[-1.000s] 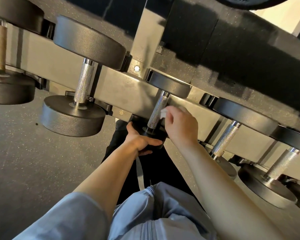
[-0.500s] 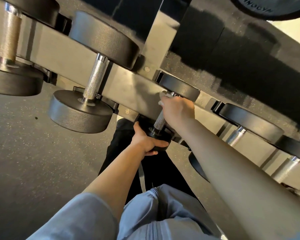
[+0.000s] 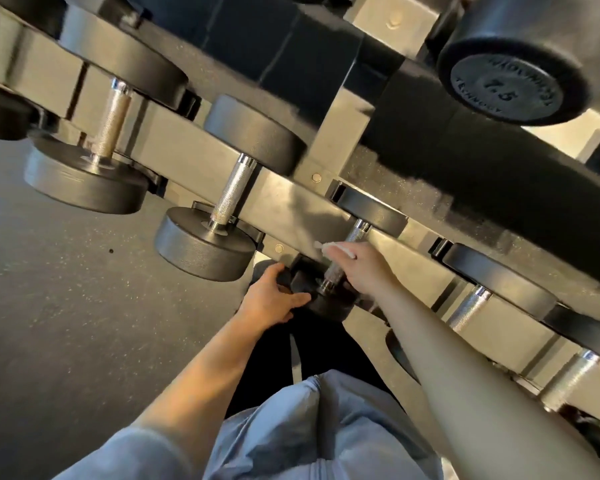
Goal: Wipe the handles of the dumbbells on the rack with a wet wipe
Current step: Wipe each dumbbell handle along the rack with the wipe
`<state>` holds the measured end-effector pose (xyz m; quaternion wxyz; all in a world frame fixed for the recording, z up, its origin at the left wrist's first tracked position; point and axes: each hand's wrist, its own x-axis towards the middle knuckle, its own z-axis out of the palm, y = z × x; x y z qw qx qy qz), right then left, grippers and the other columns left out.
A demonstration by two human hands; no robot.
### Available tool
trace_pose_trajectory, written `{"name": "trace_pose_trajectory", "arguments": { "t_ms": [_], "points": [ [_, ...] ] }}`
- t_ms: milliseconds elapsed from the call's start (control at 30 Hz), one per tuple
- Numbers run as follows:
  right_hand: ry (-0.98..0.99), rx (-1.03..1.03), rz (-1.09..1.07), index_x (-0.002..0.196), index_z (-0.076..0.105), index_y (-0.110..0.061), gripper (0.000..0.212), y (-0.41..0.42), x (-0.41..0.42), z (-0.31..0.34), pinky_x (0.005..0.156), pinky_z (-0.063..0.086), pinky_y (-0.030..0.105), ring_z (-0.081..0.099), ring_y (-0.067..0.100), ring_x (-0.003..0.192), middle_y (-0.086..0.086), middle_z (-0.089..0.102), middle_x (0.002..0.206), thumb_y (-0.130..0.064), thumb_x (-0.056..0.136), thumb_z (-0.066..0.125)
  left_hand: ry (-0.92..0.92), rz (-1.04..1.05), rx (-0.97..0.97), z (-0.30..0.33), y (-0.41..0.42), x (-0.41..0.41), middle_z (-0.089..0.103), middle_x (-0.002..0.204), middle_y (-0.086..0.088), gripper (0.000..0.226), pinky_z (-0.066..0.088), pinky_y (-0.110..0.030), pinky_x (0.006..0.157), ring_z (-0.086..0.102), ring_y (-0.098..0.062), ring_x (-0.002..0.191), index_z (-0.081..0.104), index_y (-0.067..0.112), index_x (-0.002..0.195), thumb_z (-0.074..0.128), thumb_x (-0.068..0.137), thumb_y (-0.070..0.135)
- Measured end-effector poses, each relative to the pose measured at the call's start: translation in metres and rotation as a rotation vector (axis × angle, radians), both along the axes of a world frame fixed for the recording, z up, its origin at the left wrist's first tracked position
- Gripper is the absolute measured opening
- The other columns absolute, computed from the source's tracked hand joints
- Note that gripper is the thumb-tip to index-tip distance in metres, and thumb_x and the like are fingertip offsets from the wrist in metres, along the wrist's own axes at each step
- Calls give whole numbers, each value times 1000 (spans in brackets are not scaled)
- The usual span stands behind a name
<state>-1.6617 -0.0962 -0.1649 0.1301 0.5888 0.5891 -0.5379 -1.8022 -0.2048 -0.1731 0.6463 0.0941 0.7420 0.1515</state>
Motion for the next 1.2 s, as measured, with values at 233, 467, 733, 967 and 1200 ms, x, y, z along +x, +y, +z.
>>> {"name": "trace_pose_trajectory", "arguments": {
  "t_ms": [233,467,733,967,1200],
  "points": [
    [197,-292,-688,121,55,-17,33,10,-70,32,60,49,25,64,19,90,9,63,112,-36,94,55,431,56,194,82,-15,-89,66,94,-9,23,55,-38,83,66,-22,83,59,16,114,62,92,14],
    [172,-206,-560,120,51,-13,34,4,-140,45,44,37,23,55,15,56,5,61,81,-32,93,58,517,151,307,109,-8,-148,65,73,0,19,49,-26,69,60,-14,69,64,18,82,55,94,8],
    [-170,-83,-298,104,65,-7,31,-21,-191,24,82,49,32,62,26,97,7,66,99,-32,85,63,375,-236,364,88,17,-258,67,81,2,10,48,-24,67,63,-15,74,64,23,91,56,96,24],
    [-306,-64,96,131,55,-13,36,-49,-239,32,111,27,35,40,24,132,6,48,141,-15,100,36,281,-720,353,76,34,-322,68,105,-4,19,45,-30,87,62,-22,101,63,18,111,57,95,25],
    [-340,-42,107,116,66,-17,32,-41,-239,15,98,40,23,54,23,118,5,56,128,-9,89,52,108,-1213,269,51,35,-274,25,154,-12,79,34,-36,110,38,-31,136,14,21,153,61,92,39]
  ]
}}
